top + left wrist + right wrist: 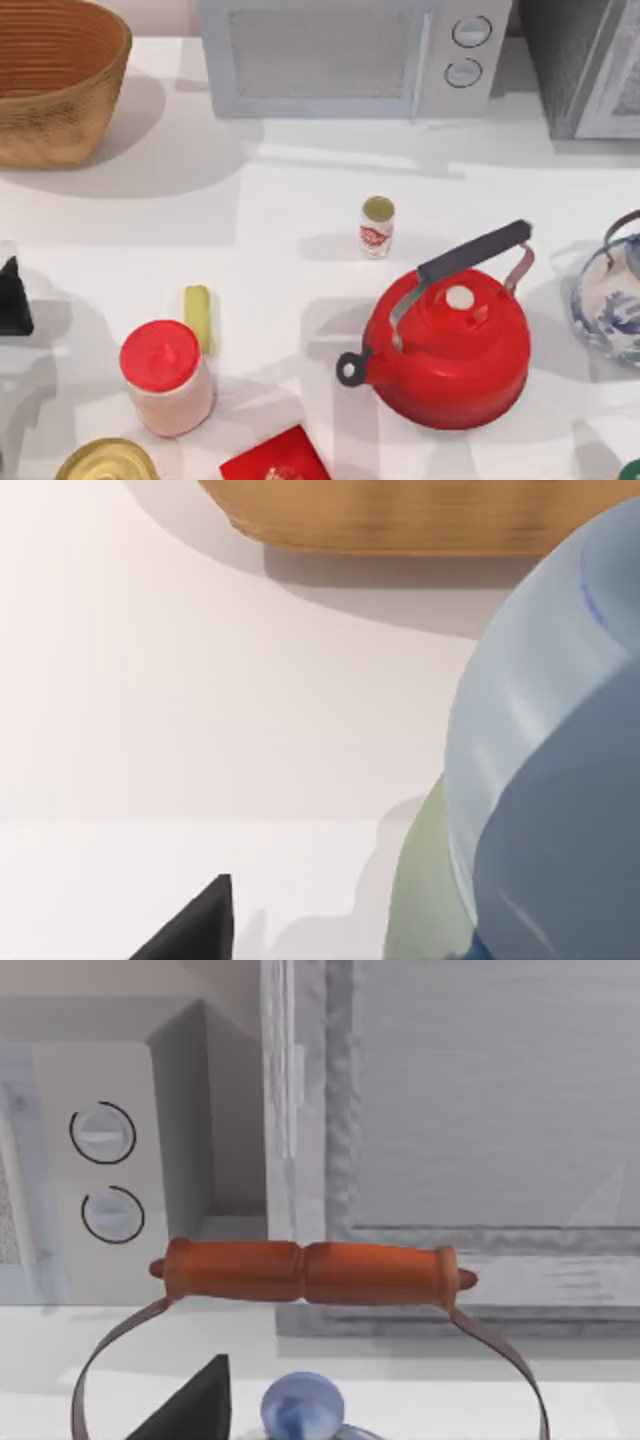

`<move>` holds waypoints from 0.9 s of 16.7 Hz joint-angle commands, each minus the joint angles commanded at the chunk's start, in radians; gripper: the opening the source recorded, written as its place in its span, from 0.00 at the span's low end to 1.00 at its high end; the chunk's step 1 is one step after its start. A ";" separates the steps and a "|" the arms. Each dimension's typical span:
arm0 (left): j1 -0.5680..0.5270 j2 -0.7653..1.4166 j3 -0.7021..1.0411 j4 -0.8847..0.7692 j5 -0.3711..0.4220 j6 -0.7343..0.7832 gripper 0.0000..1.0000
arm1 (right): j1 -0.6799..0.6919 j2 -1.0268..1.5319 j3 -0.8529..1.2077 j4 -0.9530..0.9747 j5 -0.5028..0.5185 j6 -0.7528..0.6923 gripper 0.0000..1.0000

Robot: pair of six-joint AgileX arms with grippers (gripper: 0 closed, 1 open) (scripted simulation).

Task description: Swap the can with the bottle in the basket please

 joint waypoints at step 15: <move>0.000 0.000 0.000 0.000 0.000 0.000 0.00 | 0.000 0.000 0.000 0.000 0.000 0.000 1.00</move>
